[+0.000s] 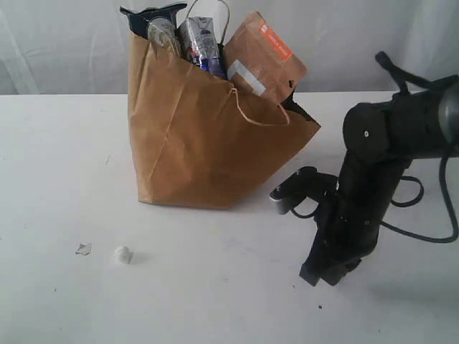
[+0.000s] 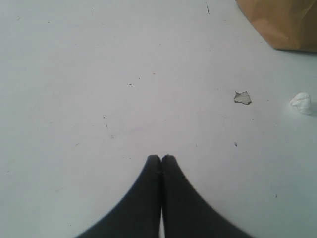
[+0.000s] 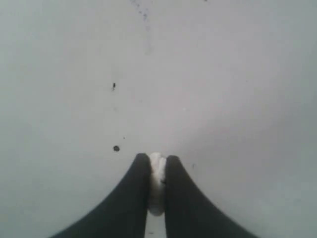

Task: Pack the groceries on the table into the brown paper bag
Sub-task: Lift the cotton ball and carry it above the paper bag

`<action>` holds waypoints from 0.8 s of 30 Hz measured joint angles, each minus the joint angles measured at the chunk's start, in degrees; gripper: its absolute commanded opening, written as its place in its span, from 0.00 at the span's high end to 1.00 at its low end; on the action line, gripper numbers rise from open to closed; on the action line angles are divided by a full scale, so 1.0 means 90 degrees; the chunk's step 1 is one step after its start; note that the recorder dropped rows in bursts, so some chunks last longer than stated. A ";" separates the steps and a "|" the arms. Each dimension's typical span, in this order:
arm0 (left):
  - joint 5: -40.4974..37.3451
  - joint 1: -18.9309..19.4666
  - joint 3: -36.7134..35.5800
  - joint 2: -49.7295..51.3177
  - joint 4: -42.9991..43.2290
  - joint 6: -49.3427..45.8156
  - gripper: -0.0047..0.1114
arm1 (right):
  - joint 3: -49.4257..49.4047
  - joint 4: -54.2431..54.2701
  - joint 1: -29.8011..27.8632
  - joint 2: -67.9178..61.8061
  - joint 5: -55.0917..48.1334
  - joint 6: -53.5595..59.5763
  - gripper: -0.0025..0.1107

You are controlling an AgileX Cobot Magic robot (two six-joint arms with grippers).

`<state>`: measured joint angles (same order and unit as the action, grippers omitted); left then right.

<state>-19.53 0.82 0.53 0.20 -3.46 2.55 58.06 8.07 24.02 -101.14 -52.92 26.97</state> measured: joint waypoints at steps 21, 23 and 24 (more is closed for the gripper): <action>0.0000 0.0000 0.0000 0.0000 0.0000 0.0000 0.96 | 0.1057 0.2435 -0.2004 0.1836 0.2378 0.0731 0.98; 0.0000 0.0000 0.0000 0.0000 0.0000 0.0000 0.96 | 0.1294 0.3473 -0.2201 0.1599 0.1903 0.1659 0.98; 0.0000 0.0000 0.0000 0.0000 0.0000 0.0000 0.96 | 0.1439 0.4011 -0.2304 0.1455 0.1636 0.2090 0.98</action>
<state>-19.53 0.82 0.53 0.20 -3.46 2.55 71.02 44.17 3.29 -88.04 -38.20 45.78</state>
